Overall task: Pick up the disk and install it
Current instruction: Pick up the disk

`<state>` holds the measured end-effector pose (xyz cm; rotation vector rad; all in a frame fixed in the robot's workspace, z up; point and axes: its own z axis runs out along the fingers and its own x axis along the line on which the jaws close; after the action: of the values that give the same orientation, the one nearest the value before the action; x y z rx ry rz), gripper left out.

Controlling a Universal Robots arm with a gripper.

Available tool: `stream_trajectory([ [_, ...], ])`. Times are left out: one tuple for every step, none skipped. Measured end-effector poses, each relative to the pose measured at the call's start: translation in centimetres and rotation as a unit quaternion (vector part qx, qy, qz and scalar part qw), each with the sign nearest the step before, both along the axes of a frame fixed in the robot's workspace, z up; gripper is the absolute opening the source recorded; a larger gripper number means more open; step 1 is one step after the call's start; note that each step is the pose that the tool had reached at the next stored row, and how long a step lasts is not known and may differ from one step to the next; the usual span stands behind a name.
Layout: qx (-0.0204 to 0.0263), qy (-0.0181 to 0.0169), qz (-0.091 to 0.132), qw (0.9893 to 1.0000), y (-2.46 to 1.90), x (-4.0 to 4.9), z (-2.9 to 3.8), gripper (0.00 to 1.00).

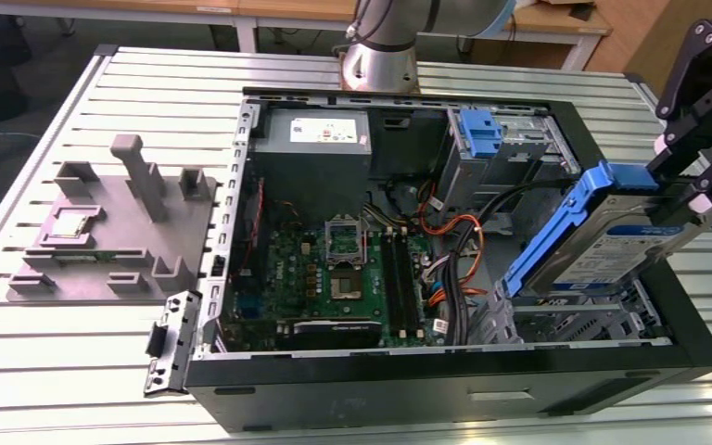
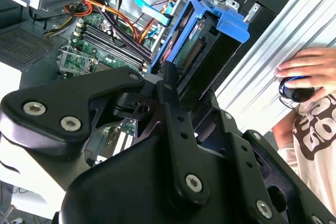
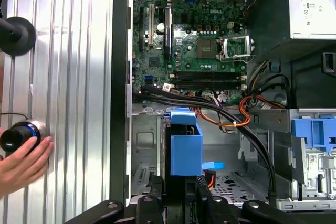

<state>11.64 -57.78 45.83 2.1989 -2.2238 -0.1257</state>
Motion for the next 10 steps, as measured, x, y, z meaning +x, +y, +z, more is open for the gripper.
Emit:
stream_trajectory([
  [0.0,0.0,0.0,1.0,0.0,0.01,0.0,0.35],
  [0.0,0.0,0.0,1.0,0.0,0.01,-0.01,0.35],
  [0.0,0.0,0.0,1.0,0.0,0.01,0.0,0.35],
  [0.0001,0.0,0.0,1.0,0.0,0.01,-0.04,0.35],
  [0.0002,0.0,0.0,1.0,0.0,0.02,-0.08,0.35],
  [0.0001,0.0,0.0,1.0,0.0,0.02,-0.12,0.35],
  [0.0001,0.0,0.0,1.0,0.0,0.03,-0.18,0.35],
  [0.0001,0.0,0.0,1.0,0.0,0.03,-0.21,0.35],
  [0.0,0.0,0.0,1.0,0.0,0.03,-0.21,0.35],
  [0.0,0.0,0.0,1.0,0.0,0.03,-0.21,0.35],
])
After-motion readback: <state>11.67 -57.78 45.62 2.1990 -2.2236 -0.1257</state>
